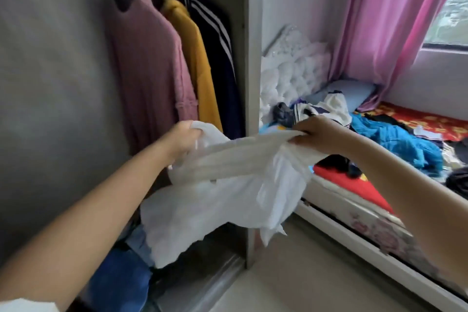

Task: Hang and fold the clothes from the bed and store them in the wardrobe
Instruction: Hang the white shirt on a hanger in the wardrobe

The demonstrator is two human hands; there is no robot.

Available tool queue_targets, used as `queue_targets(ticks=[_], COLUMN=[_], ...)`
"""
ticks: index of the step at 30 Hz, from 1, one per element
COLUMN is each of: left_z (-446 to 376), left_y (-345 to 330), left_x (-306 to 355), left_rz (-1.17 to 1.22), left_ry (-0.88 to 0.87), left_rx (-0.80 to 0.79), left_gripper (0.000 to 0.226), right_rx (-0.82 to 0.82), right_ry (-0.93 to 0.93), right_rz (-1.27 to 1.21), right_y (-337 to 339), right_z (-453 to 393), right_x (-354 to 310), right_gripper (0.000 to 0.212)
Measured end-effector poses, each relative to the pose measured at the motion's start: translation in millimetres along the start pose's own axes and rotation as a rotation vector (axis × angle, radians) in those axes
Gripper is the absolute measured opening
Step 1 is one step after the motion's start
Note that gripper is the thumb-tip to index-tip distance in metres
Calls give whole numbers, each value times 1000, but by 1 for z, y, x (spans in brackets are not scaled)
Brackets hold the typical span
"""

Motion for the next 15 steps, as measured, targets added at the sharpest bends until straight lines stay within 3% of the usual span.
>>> queue_targets(ticks=[3, 4, 6, 9, 12, 15], left_z=[4, 7, 16, 33, 50, 51], left_y=[32, 42, 64, 98, 104, 81], left_x=[-40, -51, -65, -79, -98, -77], left_rz=[-350, -447, -480, -421, -479, -339], left_ry=[143, 201, 297, 391, 476, 368], left_rx=[-7, -6, 59, 190, 125, 116], left_gripper=[14, 13, 34, 54, 63, 59], right_rx=[289, 283, 217, 214, 156, 102], right_ry=[-118, -133, -123, -146, -109, 1], right_rz=[-536, -691, -926, -983, -985, -904], right_y=[15, 12, 9, 15, 17, 20], right_z=[-39, -52, -77, -105, -125, -137], right_x=[5, 5, -6, -13, -36, -73], right_gripper=[28, 24, 21, 35, 33, 22])
Point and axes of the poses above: each hand's wrist, its own z-axis away from the middle knuckle, its own y-axis out of the back of the hand, x = y × z, the point moved 9 cm from there along -z, towards the middle knuckle, and after that the axes turned 5 degrees about -y, right-handed, at the moved point
